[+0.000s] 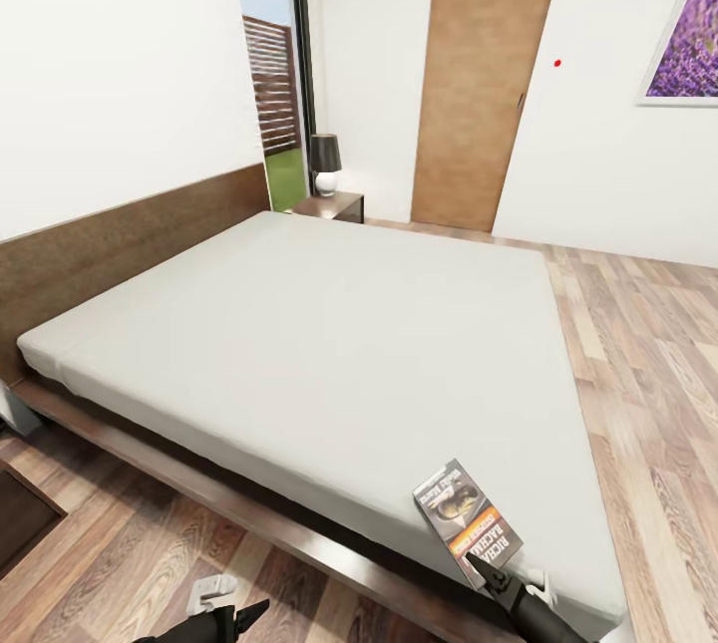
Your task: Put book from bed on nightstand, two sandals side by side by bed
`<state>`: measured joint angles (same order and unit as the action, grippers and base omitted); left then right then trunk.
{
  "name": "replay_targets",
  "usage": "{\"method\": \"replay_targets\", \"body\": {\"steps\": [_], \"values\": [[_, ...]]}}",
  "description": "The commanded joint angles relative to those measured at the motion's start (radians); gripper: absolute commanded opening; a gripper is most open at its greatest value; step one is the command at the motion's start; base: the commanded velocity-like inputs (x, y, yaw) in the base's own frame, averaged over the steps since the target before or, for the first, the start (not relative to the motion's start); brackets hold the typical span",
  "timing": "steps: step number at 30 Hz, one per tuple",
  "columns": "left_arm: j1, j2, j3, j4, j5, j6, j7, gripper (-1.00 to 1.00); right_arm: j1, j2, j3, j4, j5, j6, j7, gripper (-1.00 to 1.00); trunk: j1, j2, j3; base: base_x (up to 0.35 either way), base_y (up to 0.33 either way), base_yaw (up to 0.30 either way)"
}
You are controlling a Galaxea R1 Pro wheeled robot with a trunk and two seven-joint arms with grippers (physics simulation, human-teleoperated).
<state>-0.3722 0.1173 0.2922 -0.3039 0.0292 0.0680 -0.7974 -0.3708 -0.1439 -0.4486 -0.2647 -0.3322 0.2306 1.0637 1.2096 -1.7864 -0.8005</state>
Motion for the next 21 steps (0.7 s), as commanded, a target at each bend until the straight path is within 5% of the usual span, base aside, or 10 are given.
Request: {"method": "replay_targets", "body": {"steps": [1,13,14,21], "values": [[-0.001,0.000,0.004,0.000,0.003,0.007,-0.005,1.00,0.000,0.000,0.001,0.001,-0.008,0.010,0.002,1.00,0.000,0.000,-0.001,0.006,0.000,0.000],[-0.001,-0.001,0.004,0.000,0.003,0.007,-0.005,1.00,0.000,0.000,0.001,0.000,-0.008,0.009,0.002,1.00,0.000,0.000,-0.001,0.001,0.000,0.000],[-0.001,-0.001,0.004,0.000,0.003,0.007,-0.005,1.00,0.000,0.000,0.001,0.000,-0.008,0.009,0.002,-1.00,0.000,0.000,-0.001,0.000,0.000,0.000],[-0.001,-0.001,0.004,0.000,0.003,0.007,-0.005,1.00,0.000,0.000,0.001,0.000,-0.008,0.009,0.003,-1.00,0.000,0.000,-0.001,0.000,0.000,0.000]]}}
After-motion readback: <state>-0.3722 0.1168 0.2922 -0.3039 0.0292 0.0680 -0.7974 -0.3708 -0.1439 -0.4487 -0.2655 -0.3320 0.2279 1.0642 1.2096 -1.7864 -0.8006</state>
